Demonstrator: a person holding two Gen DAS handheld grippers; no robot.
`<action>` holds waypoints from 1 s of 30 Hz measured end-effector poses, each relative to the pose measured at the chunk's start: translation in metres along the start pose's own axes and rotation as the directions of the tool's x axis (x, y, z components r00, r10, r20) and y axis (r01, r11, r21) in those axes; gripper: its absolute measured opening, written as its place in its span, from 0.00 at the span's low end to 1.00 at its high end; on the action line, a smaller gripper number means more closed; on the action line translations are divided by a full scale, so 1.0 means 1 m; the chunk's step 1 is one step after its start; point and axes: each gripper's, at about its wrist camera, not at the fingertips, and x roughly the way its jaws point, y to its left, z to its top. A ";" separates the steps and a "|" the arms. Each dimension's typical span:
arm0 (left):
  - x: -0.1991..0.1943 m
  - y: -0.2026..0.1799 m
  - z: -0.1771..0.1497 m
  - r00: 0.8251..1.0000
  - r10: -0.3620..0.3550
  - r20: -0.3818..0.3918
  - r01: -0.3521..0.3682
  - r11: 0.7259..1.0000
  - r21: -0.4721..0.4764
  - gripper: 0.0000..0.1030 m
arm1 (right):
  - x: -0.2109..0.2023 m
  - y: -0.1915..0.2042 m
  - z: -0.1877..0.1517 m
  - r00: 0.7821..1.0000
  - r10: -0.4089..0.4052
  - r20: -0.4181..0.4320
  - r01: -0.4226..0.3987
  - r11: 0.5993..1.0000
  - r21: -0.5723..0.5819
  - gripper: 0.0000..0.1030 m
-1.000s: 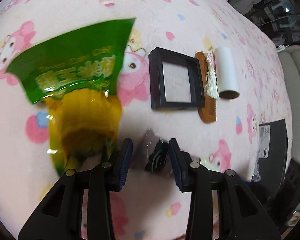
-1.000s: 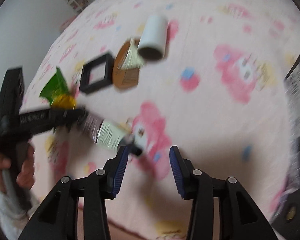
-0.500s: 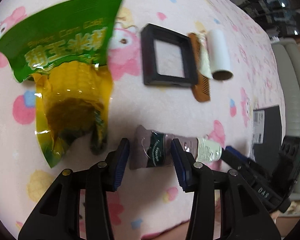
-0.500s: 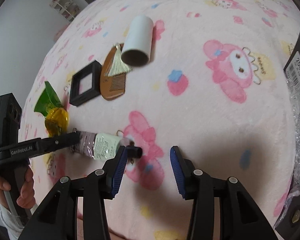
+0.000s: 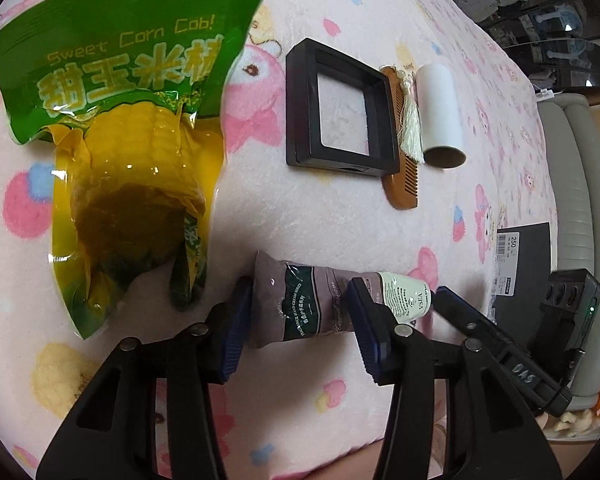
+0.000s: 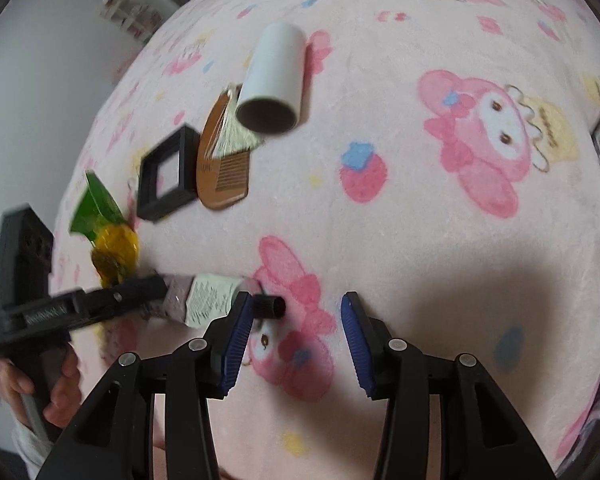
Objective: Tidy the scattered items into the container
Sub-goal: 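Carry the hand cream tube with the left gripper to the black box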
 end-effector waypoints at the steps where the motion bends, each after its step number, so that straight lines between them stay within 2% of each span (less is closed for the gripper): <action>1: 0.000 0.001 0.001 1.000 -0.002 0.001 0.002 1.000 -0.002 0.47 | -0.003 0.000 -0.001 1.000 0.004 0.019 -0.004 1.000 0.012 0.41; 3: 0.000 0.000 0.003 1.000 0.000 0.003 0.000 1.000 -0.004 0.47 | -0.007 0.003 -0.003 0.999 0.013 0.043 -0.013 1.000 0.008 0.43; 5: -0.028 0.054 -0.008 1.000 0.006 0.002 -0.006 1.000 0.001 0.47 | 0.002 0.009 -0.004 1.000 0.014 0.009 -0.014 0.999 -0.030 0.44; 7: -0.029 0.055 -0.008 1.000 0.005 0.001 -0.005 1.000 0.002 0.47 | 0.010 0.013 -0.005 1.000 0.021 -0.016 -0.022 0.999 -0.049 0.49; 12: -0.035 0.057 -0.009 1.000 -0.001 0.000 0.001 1.000 0.005 0.45 | 0.017 0.026 -0.006 0.999 0.043 -0.033 -0.046 0.993 -0.104 0.48; 13: -0.035 0.053 -0.008 1.000 0.004 0.001 -0.004 1.000 0.013 0.45 | 0.017 0.030 -0.007 0.998 0.049 -0.039 -0.054 0.991 -0.120 0.48; 15: -0.036 0.040 -0.006 1.000 0.014 0.003 -0.014 0.999 0.030 0.45 | 0.014 0.036 -0.008 1.000 0.013 -0.026 -0.017 0.988 -0.153 0.47; 17: -0.020 0.027 0.019 1.000 0.012 0.007 -0.012 0.999 0.032 0.44 | 0.011 0.036 -0.009 1.000 0.011 -0.017 -0.014 0.988 -0.151 0.45; 20: -0.013 0.023 0.019 1.000 -0.004 0.019 0.004 0.999 0.039 0.44 | 0.002 0.035 -0.008 1.000 0.015 0.002 -0.015 0.991 -0.136 0.42; 21: -0.016 0.012 0.020 1.000 -0.006 0.026 0.005 0.999 0.045 0.40 | -0.003 0.036 -0.009 1.000 0.013 0.009 -0.012 0.990 -0.140 0.42; 25: -0.037 -0.009 0.009 0.998 -0.045 0.041 0.043 0.997 0.068 0.41 | -0.034 0.039 -0.011 0.998 -0.014 0.063 0.025 0.984 -0.176 0.41; 30: -0.044 -0.045 0.000 0.994 -0.093 0.061 0.087 0.991 0.106 0.41 | -0.079 0.030 -0.010 0.992 0.007 0.126 0.014 0.985 -0.170 0.41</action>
